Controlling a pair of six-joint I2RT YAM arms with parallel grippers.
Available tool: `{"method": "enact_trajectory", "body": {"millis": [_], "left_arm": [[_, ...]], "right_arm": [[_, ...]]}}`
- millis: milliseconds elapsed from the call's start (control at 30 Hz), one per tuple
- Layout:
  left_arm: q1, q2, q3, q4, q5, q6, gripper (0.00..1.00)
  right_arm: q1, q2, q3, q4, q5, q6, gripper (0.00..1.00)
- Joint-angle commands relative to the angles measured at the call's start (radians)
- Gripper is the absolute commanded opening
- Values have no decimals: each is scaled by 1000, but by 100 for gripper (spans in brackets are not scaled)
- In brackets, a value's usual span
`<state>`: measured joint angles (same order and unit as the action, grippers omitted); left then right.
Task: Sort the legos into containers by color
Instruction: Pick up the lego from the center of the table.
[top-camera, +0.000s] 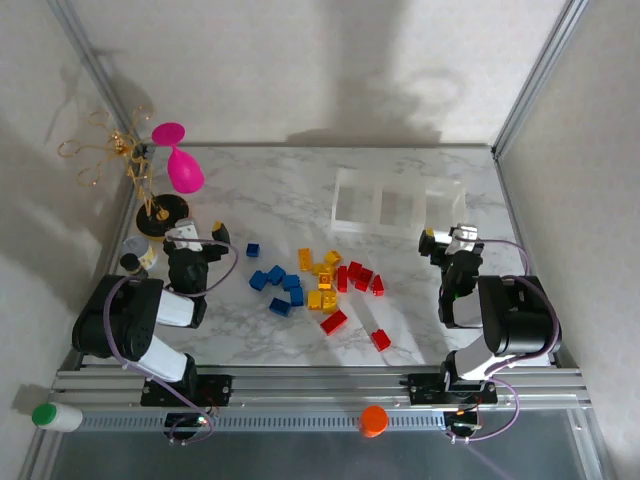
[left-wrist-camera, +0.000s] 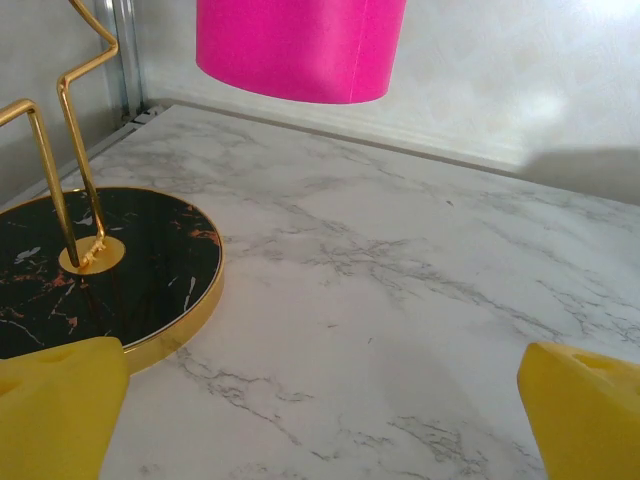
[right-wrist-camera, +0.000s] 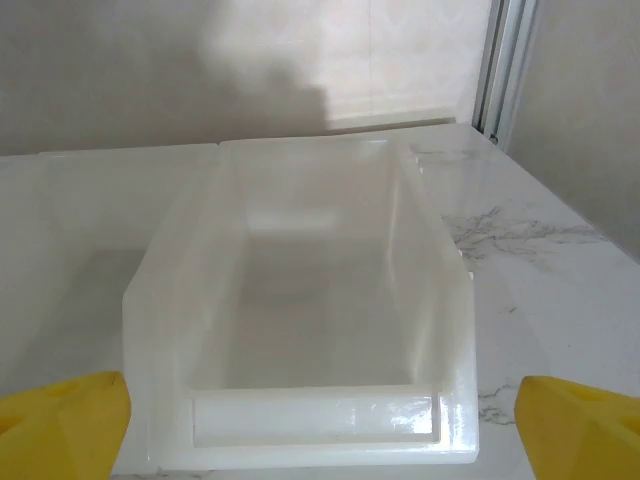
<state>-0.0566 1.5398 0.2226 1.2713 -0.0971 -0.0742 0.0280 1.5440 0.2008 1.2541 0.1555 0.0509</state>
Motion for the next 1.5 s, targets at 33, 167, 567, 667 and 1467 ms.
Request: {"method": "enact_trajectory", "body": {"millis": [33, 167, 567, 667, 1467], "left_arm": [[8, -6, 15, -9, 26, 13, 99], [8, -6, 15, -9, 25, 13, 99], [8, -5, 15, -9, 25, 12, 99], [8, -6, 15, -9, 24, 13, 99], [-2, -30, 30, -52, 5, 18, 99]], "right_arm": [[2, 0, 13, 39, -1, -15, 99], [3, 1, 14, 39, 0, -15, 99], [2, 1, 14, 40, -2, -15, 99], [2, 0, 13, 39, -1, -14, 99], [4, -25, 11, 28, -2, -16, 99]]}}
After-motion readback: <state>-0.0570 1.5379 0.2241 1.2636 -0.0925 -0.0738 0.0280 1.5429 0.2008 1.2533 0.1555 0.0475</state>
